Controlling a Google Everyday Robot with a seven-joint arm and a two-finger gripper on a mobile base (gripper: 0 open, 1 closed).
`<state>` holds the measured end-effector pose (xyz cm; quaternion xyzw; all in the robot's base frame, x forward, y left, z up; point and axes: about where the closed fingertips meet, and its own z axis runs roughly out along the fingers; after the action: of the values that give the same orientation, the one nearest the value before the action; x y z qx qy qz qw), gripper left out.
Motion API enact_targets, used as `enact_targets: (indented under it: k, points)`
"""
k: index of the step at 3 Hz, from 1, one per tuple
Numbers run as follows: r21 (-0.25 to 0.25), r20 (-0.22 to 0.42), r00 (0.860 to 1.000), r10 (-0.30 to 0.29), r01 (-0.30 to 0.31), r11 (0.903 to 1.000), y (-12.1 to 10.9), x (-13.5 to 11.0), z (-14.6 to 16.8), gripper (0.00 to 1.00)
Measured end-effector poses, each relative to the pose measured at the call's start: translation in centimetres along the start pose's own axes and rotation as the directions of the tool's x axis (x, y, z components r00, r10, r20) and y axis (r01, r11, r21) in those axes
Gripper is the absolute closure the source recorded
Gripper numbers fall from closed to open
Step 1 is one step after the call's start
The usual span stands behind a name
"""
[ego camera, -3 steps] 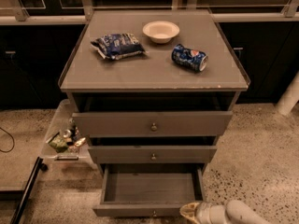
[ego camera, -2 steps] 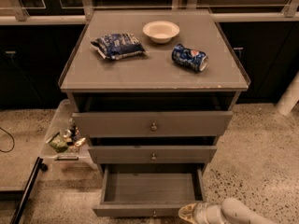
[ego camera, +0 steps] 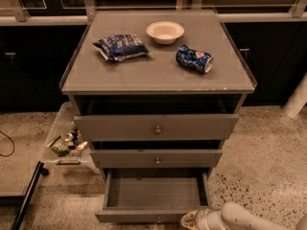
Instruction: Close bottom drawer
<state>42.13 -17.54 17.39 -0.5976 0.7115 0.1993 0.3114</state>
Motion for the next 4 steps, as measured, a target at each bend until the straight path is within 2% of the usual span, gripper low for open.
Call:
enact_targets:
  k: [2, 3, 4]
  points:
    - [0.000, 0.000, 1.000, 0.000, 0.000, 1.0000, 0.00, 0.00, 0.00, 0.34]
    - [0.001, 0.000, 1.000, 0.000, 0.000, 1.0000, -0.05, -0.01, 0.00, 0.05]
    - [0.017, 0.004, 1.000, -0.007, 0.007, 0.9998, -0.45, -0.15, -0.07, 0.12]
